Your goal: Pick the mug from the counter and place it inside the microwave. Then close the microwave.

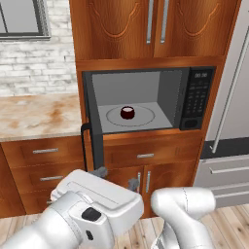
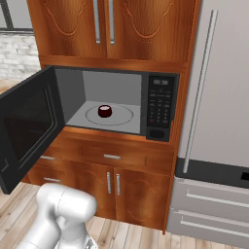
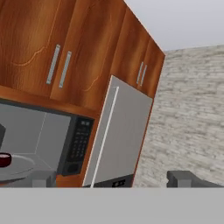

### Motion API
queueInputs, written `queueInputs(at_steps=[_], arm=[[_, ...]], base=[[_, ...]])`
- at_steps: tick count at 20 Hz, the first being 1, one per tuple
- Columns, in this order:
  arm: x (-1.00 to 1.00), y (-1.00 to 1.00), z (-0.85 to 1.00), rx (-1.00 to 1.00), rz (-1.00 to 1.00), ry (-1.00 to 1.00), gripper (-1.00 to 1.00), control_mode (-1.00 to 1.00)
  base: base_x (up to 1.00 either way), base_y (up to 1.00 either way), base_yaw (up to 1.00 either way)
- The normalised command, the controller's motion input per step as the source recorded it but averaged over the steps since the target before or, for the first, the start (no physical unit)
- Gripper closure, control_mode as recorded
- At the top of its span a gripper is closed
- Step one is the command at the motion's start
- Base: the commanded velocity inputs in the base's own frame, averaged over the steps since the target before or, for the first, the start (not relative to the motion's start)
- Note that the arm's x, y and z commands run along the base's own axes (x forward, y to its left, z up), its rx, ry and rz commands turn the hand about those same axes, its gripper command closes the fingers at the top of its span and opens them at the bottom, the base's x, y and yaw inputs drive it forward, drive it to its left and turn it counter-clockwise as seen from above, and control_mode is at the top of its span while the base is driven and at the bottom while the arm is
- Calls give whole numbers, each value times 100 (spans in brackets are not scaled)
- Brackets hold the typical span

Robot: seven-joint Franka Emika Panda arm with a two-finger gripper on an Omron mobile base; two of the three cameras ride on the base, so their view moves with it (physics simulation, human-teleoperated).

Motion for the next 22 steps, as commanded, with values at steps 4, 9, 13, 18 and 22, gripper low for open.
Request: queueInputs(at_steps=[4,9,13,18,22], arm=[[11,14,-24,0,-14,2,-100,-100],[8,3,-9,-1,-3,0,-100,-100],[25,0,-18,-2,0,0,-100,-100],[28,1,-19,-1,0,0,-100,-100],[29,8,-21,0,-2,0,-100,-100]], base=[[0,0,0],[0,0,0],[0,0,0],[0,0,0],[0,0,0]])
